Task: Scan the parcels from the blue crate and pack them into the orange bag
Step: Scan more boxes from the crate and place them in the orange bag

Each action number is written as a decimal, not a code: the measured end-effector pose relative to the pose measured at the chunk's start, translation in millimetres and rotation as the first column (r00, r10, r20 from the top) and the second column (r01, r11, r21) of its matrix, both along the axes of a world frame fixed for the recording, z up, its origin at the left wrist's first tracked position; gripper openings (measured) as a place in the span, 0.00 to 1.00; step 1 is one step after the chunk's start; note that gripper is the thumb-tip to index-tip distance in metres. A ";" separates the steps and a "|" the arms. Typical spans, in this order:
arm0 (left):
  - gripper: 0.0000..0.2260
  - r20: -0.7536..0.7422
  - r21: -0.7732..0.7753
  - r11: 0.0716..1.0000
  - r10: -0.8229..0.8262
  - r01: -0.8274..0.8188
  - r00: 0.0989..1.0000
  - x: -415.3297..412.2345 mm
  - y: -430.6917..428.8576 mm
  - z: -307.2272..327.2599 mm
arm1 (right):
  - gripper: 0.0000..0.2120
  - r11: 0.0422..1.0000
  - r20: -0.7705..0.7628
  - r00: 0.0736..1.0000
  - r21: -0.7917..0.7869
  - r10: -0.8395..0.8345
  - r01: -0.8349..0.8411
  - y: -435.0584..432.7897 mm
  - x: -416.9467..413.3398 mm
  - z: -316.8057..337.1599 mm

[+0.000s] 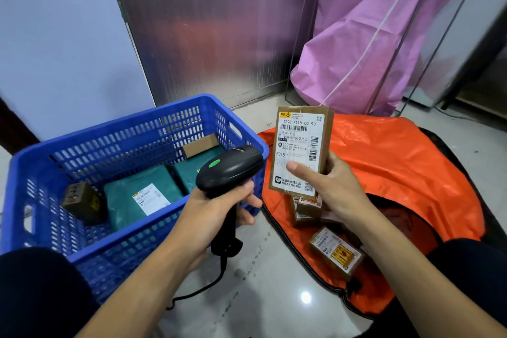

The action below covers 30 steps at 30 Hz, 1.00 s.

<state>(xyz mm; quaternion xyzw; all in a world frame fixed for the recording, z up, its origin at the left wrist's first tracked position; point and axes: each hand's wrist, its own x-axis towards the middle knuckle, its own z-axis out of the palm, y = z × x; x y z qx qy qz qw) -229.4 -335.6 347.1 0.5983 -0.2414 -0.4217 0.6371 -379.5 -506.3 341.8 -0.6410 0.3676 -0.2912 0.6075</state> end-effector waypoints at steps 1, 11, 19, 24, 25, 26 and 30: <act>0.05 0.016 -0.001 1.000 -0.004 0.004 1.000 0.3 0.2 0.2 | 0.23 0.999 -0.045 0.999 -0.048 -0.008 0.006 -2.5 -0.3 -3.1; 0.03 0.018 0.001 1.000 0.008 -0.008 1.000 -1.2 2.9 2.8 | 0.29 0.956 -0.299 0.947 -0.291 -0.122 0.031 -17.8 -3.3 -15.3; 0.08 0.006 -0.011 1.000 -0.018 0.018 1.000 0.2 4.0 1.7 | 0.31 0.957 -0.310 0.943 -0.289 -0.123 0.030 -16.2 -6.2 -14.0; 0.09 -0.021 -0.030 0.999 -0.034 0.034 0.999 -0.1 3.9 2.5 | 0.29 0.955 -0.321 0.939 -0.295 -0.124 0.026 -16.2 -6.0 -13.4; 0.10 -0.025 -0.033 0.999 -0.035 0.034 0.999 0.0 4.0 2.2 | 0.29 0.956 -0.321 0.939 -0.293 -0.125 0.026 -16.1 -6.1 -13.2; 0.09 -0.028 -0.034 0.999 -0.034 0.033 0.999 0.4 4.1 1.9 | 0.30 0.956 -0.322 0.939 -0.293 -0.123 0.025 -16.2 -6.1 -13.1; 0.07 -0.035 -0.039 0.999 -0.017 0.015 0.999 1.0 4.0 0.6 | 0.30 0.956 -0.327 0.937 -0.292 -0.118 0.019 -14.2 -5.5 -11.5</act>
